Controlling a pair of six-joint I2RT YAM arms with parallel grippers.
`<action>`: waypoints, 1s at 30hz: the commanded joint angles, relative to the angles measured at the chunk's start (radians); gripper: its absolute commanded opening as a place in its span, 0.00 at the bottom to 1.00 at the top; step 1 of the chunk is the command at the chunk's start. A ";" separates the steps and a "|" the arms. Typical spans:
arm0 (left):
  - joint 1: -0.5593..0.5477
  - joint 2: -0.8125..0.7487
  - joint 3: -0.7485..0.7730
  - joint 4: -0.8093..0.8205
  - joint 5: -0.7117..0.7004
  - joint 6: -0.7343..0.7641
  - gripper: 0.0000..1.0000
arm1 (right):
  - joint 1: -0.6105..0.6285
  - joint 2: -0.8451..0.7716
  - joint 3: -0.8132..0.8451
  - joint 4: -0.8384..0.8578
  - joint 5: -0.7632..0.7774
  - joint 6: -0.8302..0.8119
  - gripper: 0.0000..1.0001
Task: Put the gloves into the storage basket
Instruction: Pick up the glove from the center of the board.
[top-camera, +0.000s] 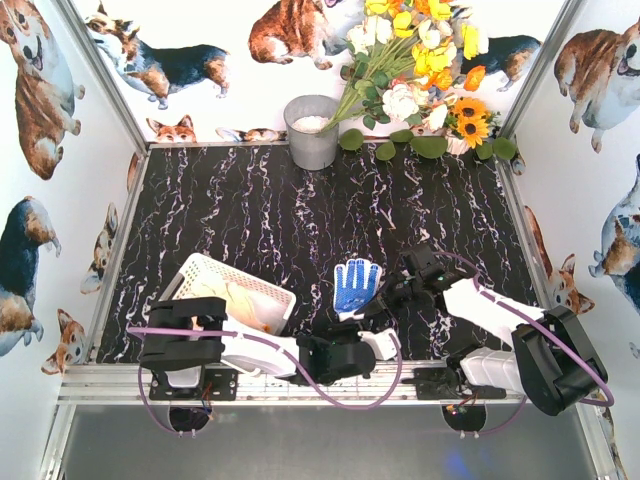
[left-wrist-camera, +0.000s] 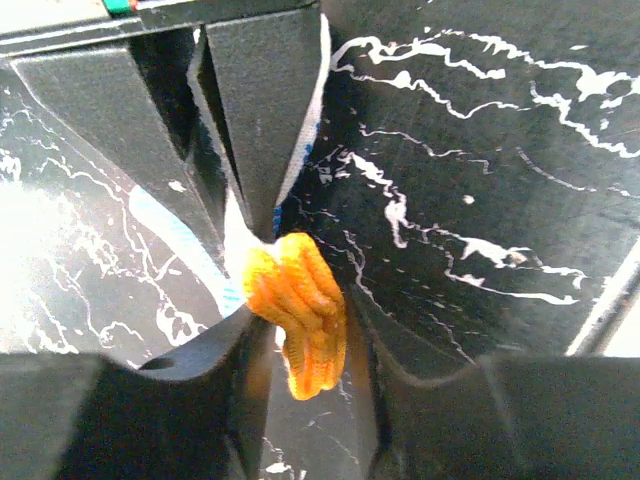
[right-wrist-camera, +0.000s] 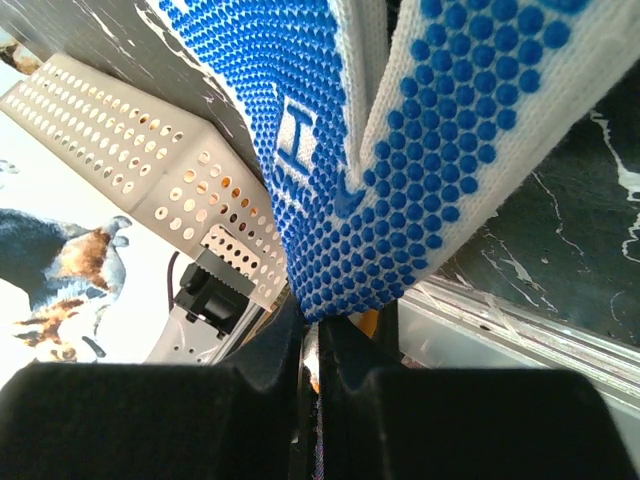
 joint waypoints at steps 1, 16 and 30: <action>0.029 -0.003 -0.002 0.034 0.038 -0.038 0.17 | -0.001 -0.009 0.001 0.057 -0.047 0.011 0.00; 0.112 -0.119 -0.023 -0.007 0.280 -0.254 0.00 | -0.015 -0.242 -0.052 -0.044 0.143 0.076 0.63; 0.142 -0.156 -0.023 -0.034 0.348 -0.317 0.00 | -0.016 -0.326 -0.169 0.090 0.316 0.197 0.78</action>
